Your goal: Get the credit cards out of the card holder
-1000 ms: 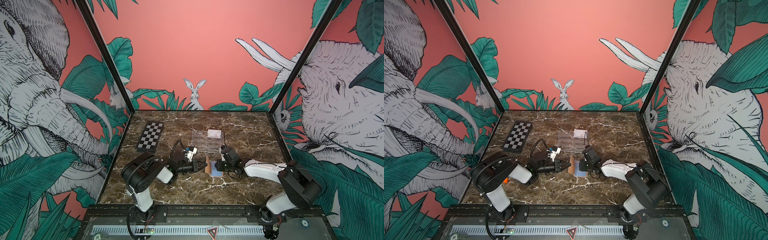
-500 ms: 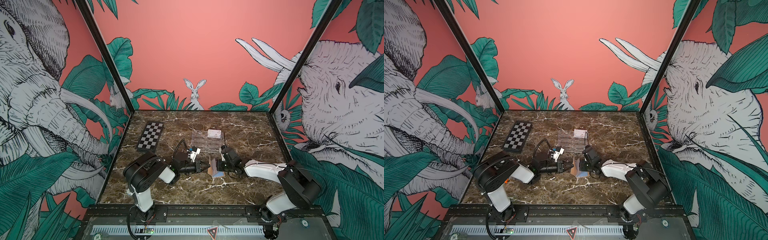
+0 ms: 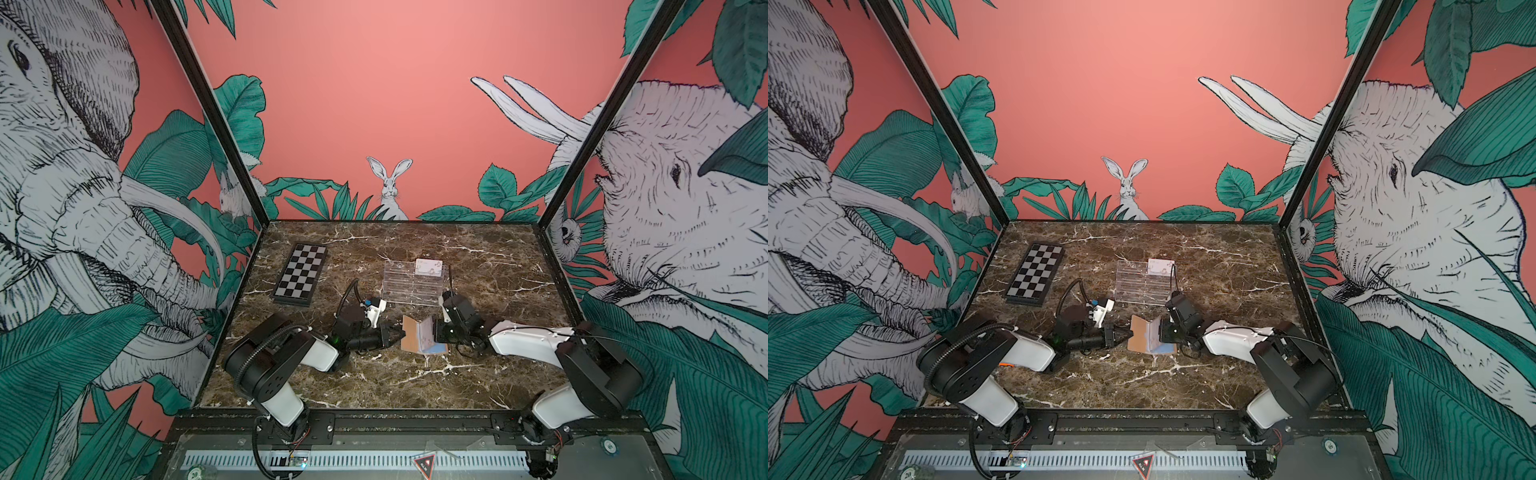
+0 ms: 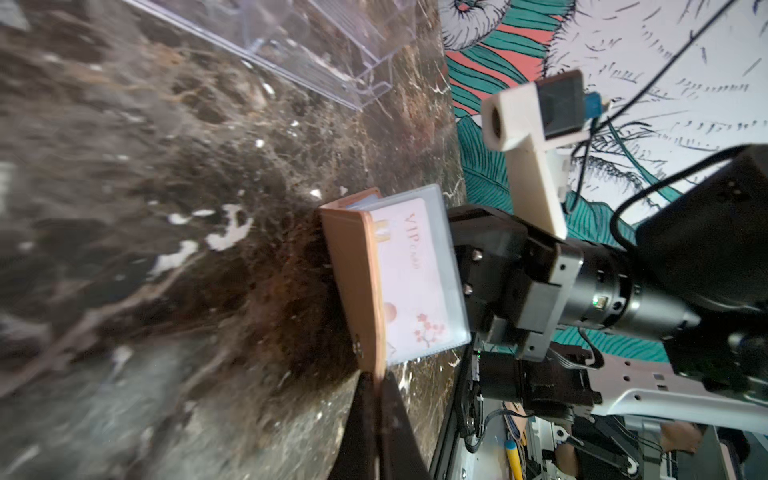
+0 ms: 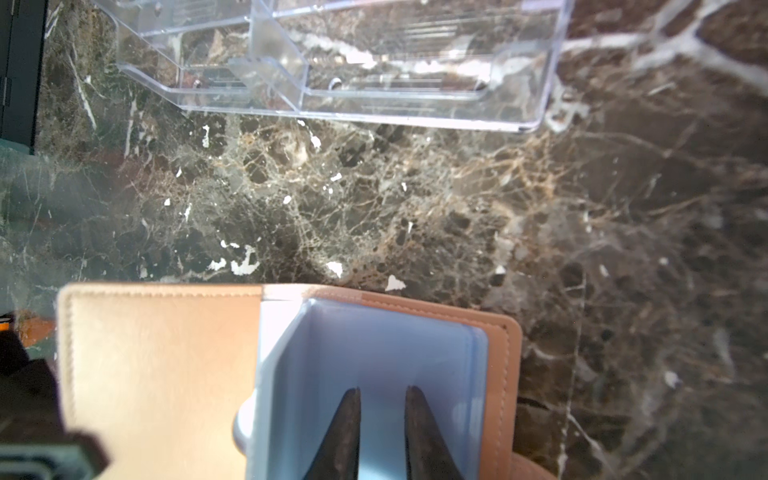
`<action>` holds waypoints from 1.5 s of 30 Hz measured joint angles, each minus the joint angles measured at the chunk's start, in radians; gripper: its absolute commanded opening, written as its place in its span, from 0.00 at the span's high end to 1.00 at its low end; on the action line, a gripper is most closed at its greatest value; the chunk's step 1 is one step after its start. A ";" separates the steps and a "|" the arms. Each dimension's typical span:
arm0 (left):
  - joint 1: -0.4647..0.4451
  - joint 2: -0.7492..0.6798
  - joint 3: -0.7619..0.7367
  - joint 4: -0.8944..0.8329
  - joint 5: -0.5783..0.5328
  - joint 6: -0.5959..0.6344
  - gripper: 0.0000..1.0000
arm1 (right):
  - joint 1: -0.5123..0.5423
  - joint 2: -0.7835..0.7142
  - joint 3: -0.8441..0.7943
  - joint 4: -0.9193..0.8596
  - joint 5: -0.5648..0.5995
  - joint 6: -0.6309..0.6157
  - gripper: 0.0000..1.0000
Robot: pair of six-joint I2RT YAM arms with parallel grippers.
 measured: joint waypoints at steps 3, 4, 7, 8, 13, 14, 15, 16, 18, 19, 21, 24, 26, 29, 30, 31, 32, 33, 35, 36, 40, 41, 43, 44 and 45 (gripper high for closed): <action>0.010 -0.017 0.000 -0.071 -0.023 0.026 1.00 | 0.000 -0.003 -0.004 0.003 -0.006 0.000 0.79; 0.012 -0.026 0.000 -0.095 -0.030 0.036 1.00 | 0.000 -0.006 -0.006 0.003 -0.008 0.000 0.79; 0.013 -0.058 0.000 -0.158 -0.043 0.064 1.00 | 0.000 -0.016 -0.015 0.003 -0.008 0.000 0.79; 0.013 -0.070 0.002 -0.180 -0.046 0.075 1.00 | -0.001 -0.020 -0.018 0.002 -0.008 0.000 0.79; 0.013 -0.122 0.019 -0.296 -0.070 0.128 1.00 | -0.002 -0.043 -0.035 -0.010 -0.004 0.000 0.79; 0.013 -0.126 0.023 -0.314 -0.074 0.137 1.00 | -0.003 -0.046 -0.035 -0.018 0.001 0.000 0.79; 0.013 -0.127 0.027 -0.332 -0.080 0.144 1.00 | -0.006 -0.048 -0.039 -0.031 0.006 0.000 0.79; 0.013 -0.127 0.029 -0.346 -0.084 0.150 1.00 | -0.010 -0.050 -0.044 -0.032 0.005 0.000 0.79; 0.013 -0.127 0.029 -0.370 -0.090 0.161 0.90 | -0.012 -0.057 -0.045 -0.043 0.007 0.000 0.79; 0.013 -0.127 0.030 -0.379 -0.092 0.164 0.85 | -0.013 -0.061 -0.047 -0.049 0.009 0.000 0.78; 0.013 -0.127 0.034 -0.404 -0.099 0.169 0.71 | -0.018 -0.070 -0.054 -0.066 0.016 0.000 0.77; 0.014 -0.132 0.038 -0.444 -0.113 0.173 0.56 | -0.021 -0.099 -0.069 -0.090 0.022 0.000 0.76; 0.014 -0.163 0.045 -0.481 -0.128 0.179 0.50 | -0.021 -0.126 -0.084 -0.108 0.027 0.000 0.75; 0.015 -0.240 0.056 -0.569 -0.158 0.191 0.42 | -0.022 -0.186 -0.103 -0.152 0.045 -0.007 0.75; 0.015 -0.272 0.064 -0.602 -0.169 0.195 0.41 | -0.023 -0.212 -0.108 -0.167 0.052 -0.012 0.74; 0.015 -0.302 0.075 -0.633 -0.177 0.201 0.40 | -0.024 -0.236 -0.108 -0.182 0.057 -0.016 0.74; 0.015 -0.329 0.087 -0.660 -0.185 0.205 0.39 | -0.026 -0.260 -0.108 -0.196 0.064 -0.021 0.74; 0.015 -0.358 0.100 -0.687 -0.193 0.209 0.38 | -0.028 -0.288 -0.108 -0.209 0.072 -0.026 0.73; 0.015 -0.406 0.129 -0.732 -0.204 0.216 0.37 | -0.035 -0.342 -0.108 -0.233 0.086 -0.037 0.73; 0.015 -0.427 0.142 -0.750 -0.207 0.217 0.36 | -0.040 -0.373 -0.108 -0.247 0.094 -0.042 0.72; 0.015 -0.474 0.185 -0.779 -0.195 0.212 0.36 | -0.067 -0.475 -0.108 -0.293 0.105 -0.056 0.72; 0.015 -0.474 0.191 -0.778 -0.187 0.210 0.37 | -0.074 -0.492 -0.108 -0.299 0.104 -0.058 0.73; 0.015 -0.468 0.202 -0.772 -0.163 0.197 0.38 | -0.093 -0.528 -0.108 -0.305 0.090 -0.059 0.73; 0.013 -0.462 0.205 -0.766 -0.151 0.189 0.38 | -0.100 -0.539 -0.109 -0.304 0.083 -0.058 0.74; 0.011 -0.454 0.209 -0.759 -0.140 0.182 0.37 | -0.108 -0.549 -0.113 -0.297 0.069 -0.055 0.75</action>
